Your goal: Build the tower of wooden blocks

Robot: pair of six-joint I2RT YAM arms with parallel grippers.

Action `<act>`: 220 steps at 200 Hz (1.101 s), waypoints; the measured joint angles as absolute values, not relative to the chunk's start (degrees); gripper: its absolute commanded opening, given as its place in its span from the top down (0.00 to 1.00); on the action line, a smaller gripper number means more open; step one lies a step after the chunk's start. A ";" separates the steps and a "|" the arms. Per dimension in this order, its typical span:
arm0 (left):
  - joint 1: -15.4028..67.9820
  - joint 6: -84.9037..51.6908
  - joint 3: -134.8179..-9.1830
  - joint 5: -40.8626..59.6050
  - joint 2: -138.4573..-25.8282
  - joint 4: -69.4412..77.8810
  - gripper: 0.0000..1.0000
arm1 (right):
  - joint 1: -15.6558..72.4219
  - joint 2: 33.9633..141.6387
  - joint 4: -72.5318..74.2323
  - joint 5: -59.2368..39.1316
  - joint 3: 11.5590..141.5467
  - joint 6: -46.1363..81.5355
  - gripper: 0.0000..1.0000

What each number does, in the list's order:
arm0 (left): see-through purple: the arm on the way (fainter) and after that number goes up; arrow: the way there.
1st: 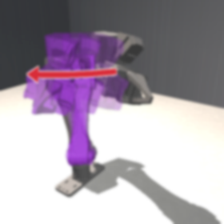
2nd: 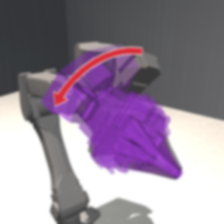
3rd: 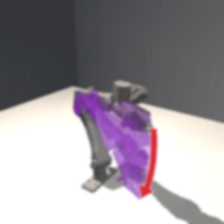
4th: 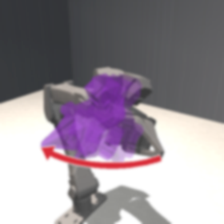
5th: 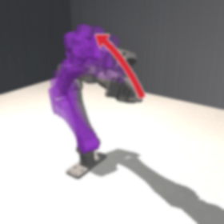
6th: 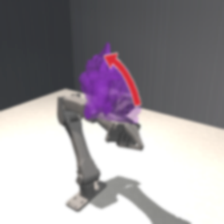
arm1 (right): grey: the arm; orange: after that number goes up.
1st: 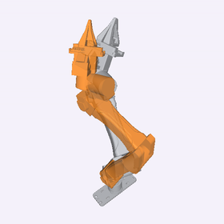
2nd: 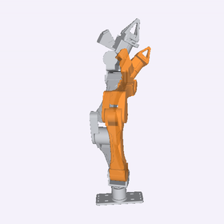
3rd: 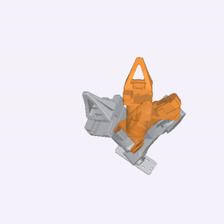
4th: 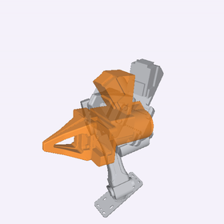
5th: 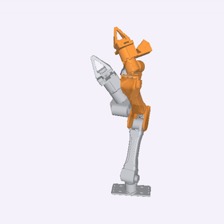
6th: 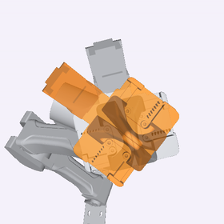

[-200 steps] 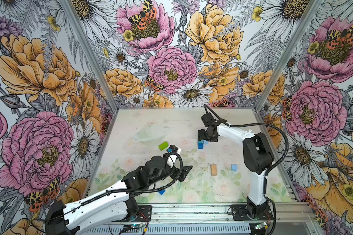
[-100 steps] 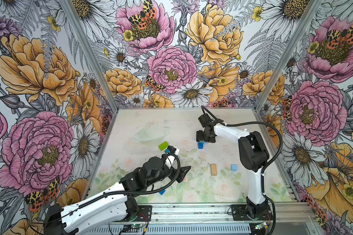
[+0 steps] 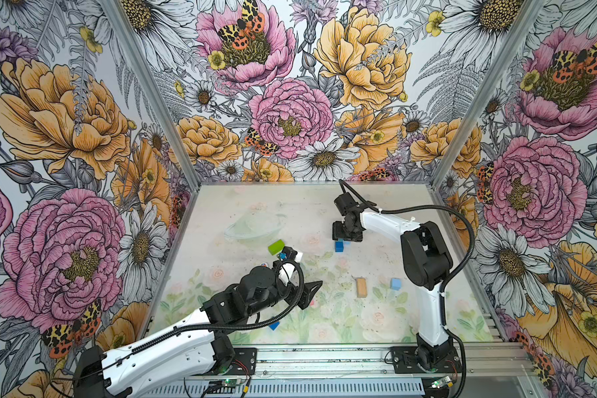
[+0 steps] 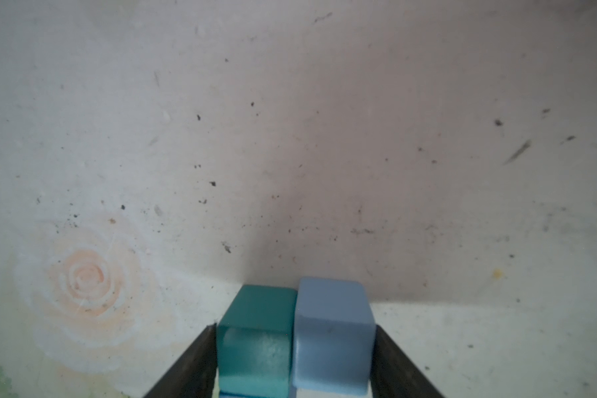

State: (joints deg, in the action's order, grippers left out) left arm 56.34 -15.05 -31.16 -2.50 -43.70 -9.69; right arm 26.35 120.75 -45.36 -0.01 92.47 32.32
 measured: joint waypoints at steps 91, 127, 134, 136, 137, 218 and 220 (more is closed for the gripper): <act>56.34 -15.05 -31.16 -2.52 -43.44 -9.72 0.01 | 26.35 121.54 -46.11 -0.03 93.91 32.18 0.40; 56.34 -15.05 -31.16 -2.52 -43.42 -9.72 0.01 | 26.35 121.75 -46.13 -0.08 94.35 31.86 0.30; 56.31 -15.05 -31.16 -2.52 -43.42 -9.72 0.01 | 26.35 121.75 -46.17 -0.10 94.35 31.86 0.26; 56.31 -15.05 -31.16 -2.52 -43.42 -9.72 0.01 | 26.35 121.75 -46.19 -0.10 94.35 31.81 0.25; 56.34 -15.03 -31.16 -2.52 -43.42 -9.72 0.01 | 26.35 121.75 -46.22 -0.10 94.35 31.66 0.25; 56.34 -17.26 -31.16 -2.61 -41.12 -10.61 0.01 | 26.33 108.31 -48.47 2.68 89.69 29.89 0.21; 56.34 -17.52 -31.16 -2.63 -40.93 -10.68 0.01 | 26.33 107.07 -48.64 2.94 89.10 29.93 0.21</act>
State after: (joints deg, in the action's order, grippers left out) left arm 56.34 -17.52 -31.16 -2.63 -40.93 -10.68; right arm 26.33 107.07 -48.64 2.94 89.10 29.93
